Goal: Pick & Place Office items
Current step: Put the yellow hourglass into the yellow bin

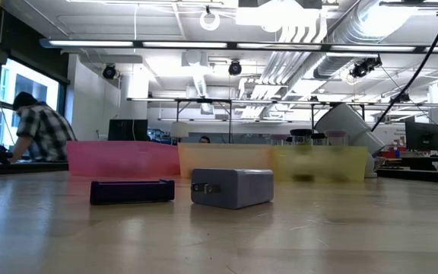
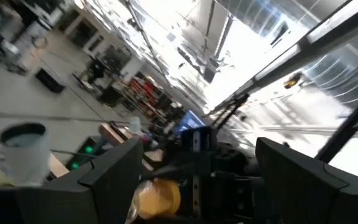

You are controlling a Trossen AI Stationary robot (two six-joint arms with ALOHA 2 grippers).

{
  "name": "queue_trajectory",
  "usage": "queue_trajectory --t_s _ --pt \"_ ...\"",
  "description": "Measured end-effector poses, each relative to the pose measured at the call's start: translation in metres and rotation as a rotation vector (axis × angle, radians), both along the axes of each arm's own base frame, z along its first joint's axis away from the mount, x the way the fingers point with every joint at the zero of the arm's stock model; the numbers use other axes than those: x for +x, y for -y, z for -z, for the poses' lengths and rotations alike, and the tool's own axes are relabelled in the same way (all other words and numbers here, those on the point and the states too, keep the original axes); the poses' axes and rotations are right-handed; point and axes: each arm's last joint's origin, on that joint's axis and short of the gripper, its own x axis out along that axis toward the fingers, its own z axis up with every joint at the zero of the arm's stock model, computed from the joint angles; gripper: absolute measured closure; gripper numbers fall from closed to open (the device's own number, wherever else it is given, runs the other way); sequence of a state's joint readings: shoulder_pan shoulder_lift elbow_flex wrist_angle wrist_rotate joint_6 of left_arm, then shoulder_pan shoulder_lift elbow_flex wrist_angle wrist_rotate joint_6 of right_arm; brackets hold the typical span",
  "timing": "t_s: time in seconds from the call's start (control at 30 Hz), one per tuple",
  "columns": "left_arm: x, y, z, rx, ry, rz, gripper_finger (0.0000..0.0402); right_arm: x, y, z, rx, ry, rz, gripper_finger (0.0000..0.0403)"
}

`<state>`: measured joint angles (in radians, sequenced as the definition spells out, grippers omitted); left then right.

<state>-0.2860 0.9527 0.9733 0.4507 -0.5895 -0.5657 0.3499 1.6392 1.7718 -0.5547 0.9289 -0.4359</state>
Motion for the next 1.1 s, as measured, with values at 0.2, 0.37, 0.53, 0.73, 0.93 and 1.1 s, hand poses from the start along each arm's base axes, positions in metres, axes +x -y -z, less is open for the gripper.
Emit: queue_trajectory --t_s 0.2,0.37,0.53,0.73,0.93,1.1 --pt "0.001 -0.009 0.000 0.030 -0.018 -0.074 0.0096 -0.032 0.016 0.008 0.183 -0.053 0.153 0.0219" --pt "0.004 -0.014 0.004 0.045 -0.065 -0.100 0.0096 -0.061 0.036 0.015 0.339 -0.070 0.351 0.0219" --pt "0.007 -0.020 0.010 0.175 -0.182 -0.175 0.0096 -0.080 0.061 0.013 0.529 -0.074 0.483 0.0219" --pt "0.009 -0.026 0.015 0.522 -0.399 -0.347 0.0096 -0.089 0.103 0.011 0.700 -0.111 0.599 0.0219" --pt "0.009 -0.034 0.017 0.771 -0.587 -0.522 0.0096 -0.103 0.161 0.015 0.831 -0.201 0.749 0.0219" --pt "0.006 -0.045 0.018 0.842 -0.761 -0.697 0.0096 -0.109 0.208 0.021 0.888 -0.227 0.810 0.0219"
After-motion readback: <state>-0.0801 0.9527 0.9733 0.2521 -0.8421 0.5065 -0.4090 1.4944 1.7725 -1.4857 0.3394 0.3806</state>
